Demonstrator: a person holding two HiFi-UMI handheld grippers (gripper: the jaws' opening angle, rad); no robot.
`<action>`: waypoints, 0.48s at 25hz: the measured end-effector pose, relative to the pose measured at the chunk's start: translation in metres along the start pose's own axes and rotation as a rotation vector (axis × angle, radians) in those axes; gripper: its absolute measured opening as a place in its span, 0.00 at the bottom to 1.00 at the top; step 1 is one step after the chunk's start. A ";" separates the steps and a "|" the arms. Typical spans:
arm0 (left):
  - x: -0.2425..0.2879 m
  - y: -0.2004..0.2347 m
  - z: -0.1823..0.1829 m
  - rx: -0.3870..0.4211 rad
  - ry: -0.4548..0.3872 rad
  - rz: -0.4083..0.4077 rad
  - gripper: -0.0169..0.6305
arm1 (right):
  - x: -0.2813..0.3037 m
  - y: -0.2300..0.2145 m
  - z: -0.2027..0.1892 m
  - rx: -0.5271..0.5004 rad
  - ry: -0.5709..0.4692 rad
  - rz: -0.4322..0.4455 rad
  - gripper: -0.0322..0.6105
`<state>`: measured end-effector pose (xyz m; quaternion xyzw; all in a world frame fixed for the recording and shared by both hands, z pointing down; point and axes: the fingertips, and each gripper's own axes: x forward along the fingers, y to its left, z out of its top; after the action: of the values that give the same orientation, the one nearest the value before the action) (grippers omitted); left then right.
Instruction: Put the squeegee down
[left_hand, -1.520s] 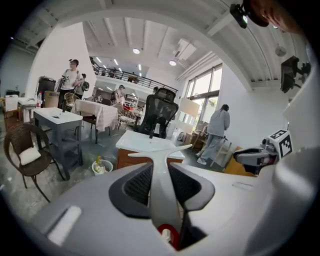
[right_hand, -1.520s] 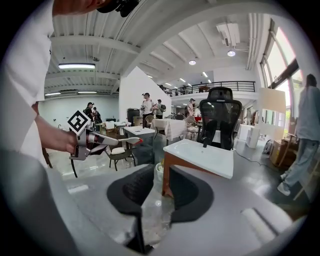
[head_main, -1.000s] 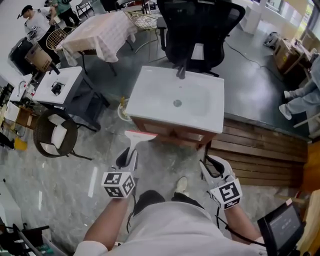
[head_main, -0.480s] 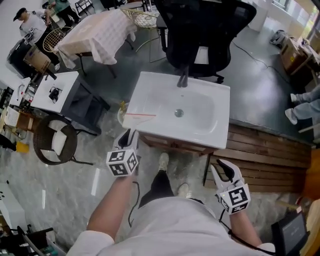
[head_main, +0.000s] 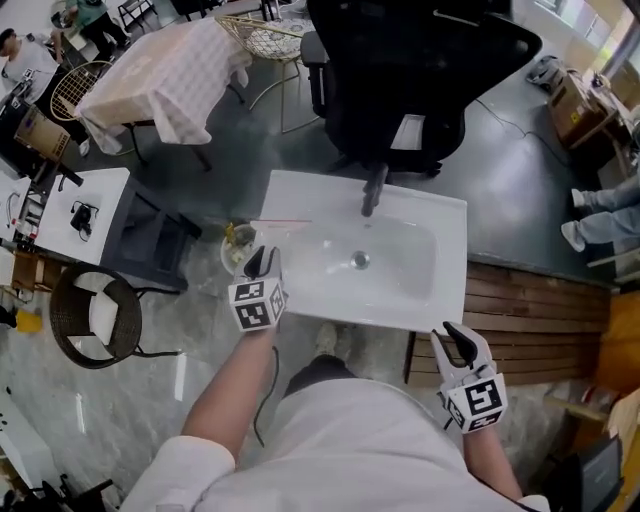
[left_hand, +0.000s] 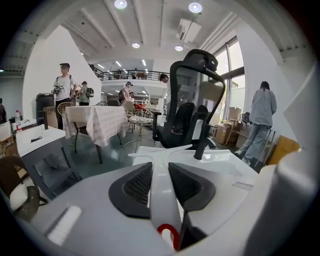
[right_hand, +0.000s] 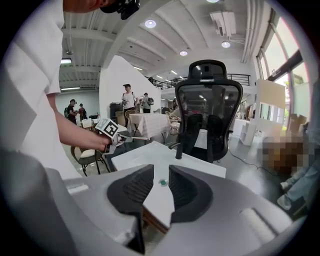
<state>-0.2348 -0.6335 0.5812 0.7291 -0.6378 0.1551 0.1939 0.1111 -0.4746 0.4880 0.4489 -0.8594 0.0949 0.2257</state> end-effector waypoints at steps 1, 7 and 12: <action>0.016 0.006 0.002 0.006 0.009 -0.002 0.19 | 0.011 -0.001 0.004 0.015 0.009 -0.002 0.18; 0.097 0.034 0.003 0.024 0.062 -0.002 0.19 | 0.061 -0.008 0.019 0.064 0.056 -0.030 0.18; 0.147 0.051 -0.002 0.069 0.101 -0.001 0.19 | 0.081 -0.015 0.016 0.091 0.100 -0.076 0.18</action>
<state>-0.2649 -0.7665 0.6565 0.7268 -0.6211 0.2137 0.2006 0.0780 -0.5480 0.5113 0.4859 -0.8240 0.1477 0.2512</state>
